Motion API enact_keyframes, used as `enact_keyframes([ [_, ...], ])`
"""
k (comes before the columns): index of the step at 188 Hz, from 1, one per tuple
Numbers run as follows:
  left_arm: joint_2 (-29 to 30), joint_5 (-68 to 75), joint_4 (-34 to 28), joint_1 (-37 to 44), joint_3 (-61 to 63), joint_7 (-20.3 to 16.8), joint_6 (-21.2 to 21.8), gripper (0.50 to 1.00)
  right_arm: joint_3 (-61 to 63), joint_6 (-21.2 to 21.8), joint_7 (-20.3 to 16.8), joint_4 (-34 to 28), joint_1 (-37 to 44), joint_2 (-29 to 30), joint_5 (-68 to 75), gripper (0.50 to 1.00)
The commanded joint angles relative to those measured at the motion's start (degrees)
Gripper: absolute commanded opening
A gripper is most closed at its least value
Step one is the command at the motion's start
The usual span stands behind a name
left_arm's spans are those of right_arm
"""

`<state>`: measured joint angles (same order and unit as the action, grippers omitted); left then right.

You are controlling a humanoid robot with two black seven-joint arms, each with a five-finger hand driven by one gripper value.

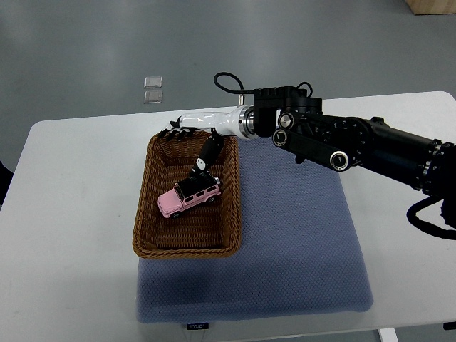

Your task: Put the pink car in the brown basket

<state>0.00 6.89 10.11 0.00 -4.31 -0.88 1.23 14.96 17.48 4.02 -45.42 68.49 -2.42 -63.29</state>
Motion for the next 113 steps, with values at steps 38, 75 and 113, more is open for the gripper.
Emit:
enact_keyframes([
  [38, 0.0, 0.0, 0.0, 0.0, 0.0, 0.0, 0.0, 1.0, 20.6, -0.8, 0.1, 0.8, -9.0, -4.3, 15.8, 0.903],
  [75, 0.0, 0.0, 0.0, 0.0, 0.0, 0.0, 0.0, 1.0, 35.0, -0.9, 0.1, 0.9, -16.2, -4.3, 20.9, 0.903],
  [113, 0.0, 0.1, 0.0, 0.0, 0.0, 0.0, 0.0, 1.0, 46.6, -2.2, 2.0, 3.8, -22.3, -3.6, 25.3, 0.903],
])
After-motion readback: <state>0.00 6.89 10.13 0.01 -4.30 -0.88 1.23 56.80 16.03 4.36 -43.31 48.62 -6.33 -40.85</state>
